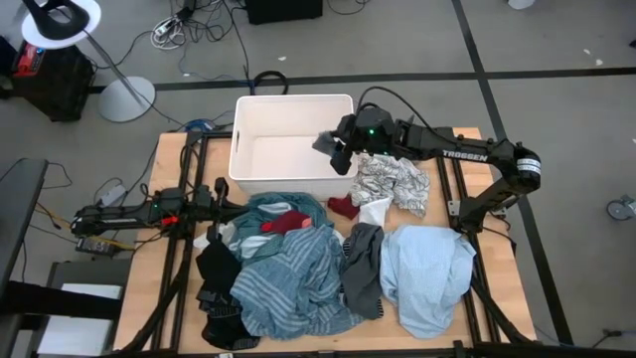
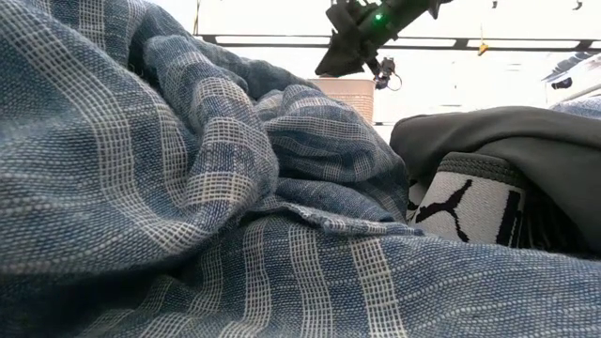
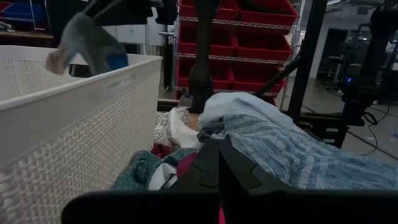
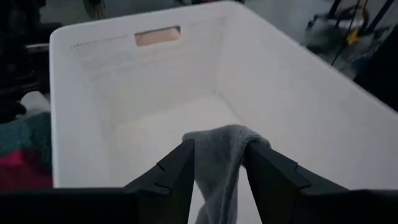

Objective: Sort clothes
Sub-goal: Put the gray sock into the white laundry bin, then put the blue patterned shirt into the white laundry bin

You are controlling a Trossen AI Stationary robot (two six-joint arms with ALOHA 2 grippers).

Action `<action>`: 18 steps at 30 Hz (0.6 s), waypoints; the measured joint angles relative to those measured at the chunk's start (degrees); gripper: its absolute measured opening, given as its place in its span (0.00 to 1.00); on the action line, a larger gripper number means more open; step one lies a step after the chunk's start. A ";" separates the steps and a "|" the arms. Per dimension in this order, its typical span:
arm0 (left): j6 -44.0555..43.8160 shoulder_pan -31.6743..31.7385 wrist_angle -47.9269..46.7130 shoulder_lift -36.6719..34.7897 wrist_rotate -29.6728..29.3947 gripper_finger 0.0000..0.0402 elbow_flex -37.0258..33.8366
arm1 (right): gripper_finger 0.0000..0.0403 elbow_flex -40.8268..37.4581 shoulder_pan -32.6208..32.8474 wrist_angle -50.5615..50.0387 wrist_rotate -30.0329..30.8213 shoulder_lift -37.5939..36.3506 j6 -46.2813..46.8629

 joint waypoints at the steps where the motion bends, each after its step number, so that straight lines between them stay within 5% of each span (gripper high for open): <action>1: -0.01 0.01 0.00 0.00 0.00 0.00 -0.01 | 0.35 0.00 0.00 -0.66 -0.06 0.00 0.77; 5: -0.01 0.00 0.00 0.00 0.00 0.00 -0.02 | 0.35 0.00 0.00 -2.75 -3.32 0.00 2.28; 10: 0.00 0.00 0.00 0.00 0.00 0.00 -0.01 | 0.35 0.00 0.00 -0.75 2.63 0.00 -0.64; 18: -0.02 0.01 0.00 0.00 0.00 0.00 0.00 | 0.35 -0.03 0.16 -2.58 1.10 -0.32 -1.32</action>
